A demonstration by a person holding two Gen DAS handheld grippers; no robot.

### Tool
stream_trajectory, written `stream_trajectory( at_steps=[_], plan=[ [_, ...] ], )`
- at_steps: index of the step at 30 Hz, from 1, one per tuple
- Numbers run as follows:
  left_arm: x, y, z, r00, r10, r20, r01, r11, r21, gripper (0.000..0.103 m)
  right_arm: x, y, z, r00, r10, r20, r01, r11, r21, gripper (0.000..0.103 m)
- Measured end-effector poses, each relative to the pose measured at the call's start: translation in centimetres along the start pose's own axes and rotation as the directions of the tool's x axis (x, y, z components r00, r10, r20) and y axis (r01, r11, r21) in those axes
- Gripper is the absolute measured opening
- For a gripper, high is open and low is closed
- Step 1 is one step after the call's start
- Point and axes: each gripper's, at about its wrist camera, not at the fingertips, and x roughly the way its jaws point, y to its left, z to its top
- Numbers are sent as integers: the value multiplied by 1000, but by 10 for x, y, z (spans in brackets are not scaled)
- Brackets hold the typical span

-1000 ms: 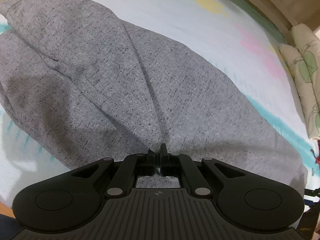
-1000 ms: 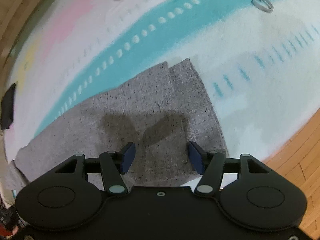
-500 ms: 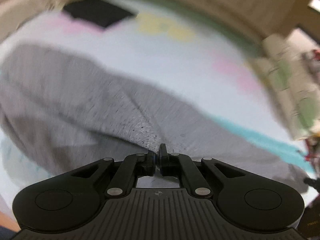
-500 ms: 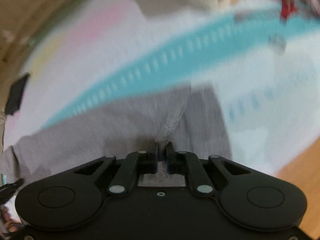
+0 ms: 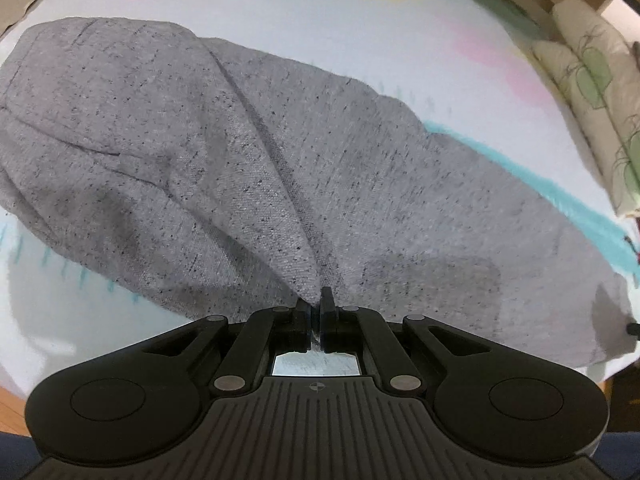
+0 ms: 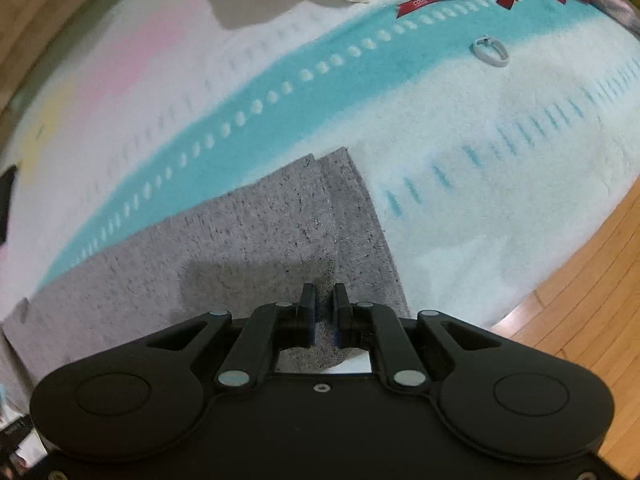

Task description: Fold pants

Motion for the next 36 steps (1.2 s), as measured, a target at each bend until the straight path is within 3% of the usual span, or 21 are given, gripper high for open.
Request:
stream_trajectory(
  at_steps=[3, 6, 8, 10, 14, 18, 23, 29, 36],
  plan=[
    [7, -9, 0, 1000, 20, -16, -19, 1000, 16, 7, 6, -2, 2, 1000, -12, -27, 13, 1000, 17, 22],
    [8, -18, -2, 1000, 7, -20, -6, 1000, 30, 25, 8, -6, -3, 997, -68, -47, 69, 997, 21, 39],
    [6, -21, -7, 1000, -3, -15, 3, 1000, 24, 30, 5, -7, -3, 995, -96, -19, 97, 995, 26, 54],
    [2, -22, -9, 1000, 11, -13, -10, 999, 32, 30, -4, -8, -3, 993, -107, 39, 106, 994, 34, 62],
    [-12, -14, -14, 1000, 20, 6, -20, 999, 40, 32, -27, 4, -3, 976, -106, 188, 105, 994, 19, 64],
    [-21, 11, -11, 999, 10, 40, -9, 1000, -28, 32, -31, 44, -3, 975, 6, 224, 11, 997, -76, 69],
    [-45, 50, -2, 986, 90, 138, -65, 983, -173, 32, -13, 122, -10, 977, 116, 177, -64, 958, -278, 69],
    [-60, 98, 26, 970, 174, 172, -111, 940, -324, 33, 13, 214, -38, 970, 241, 30, -200, 862, -465, 69],
    [-50, 146, 59, 970, 128, 206, -25, 897, -441, 43, 33, 288, -75, 960, 261, -104, -269, 751, -603, 69]
  ],
)
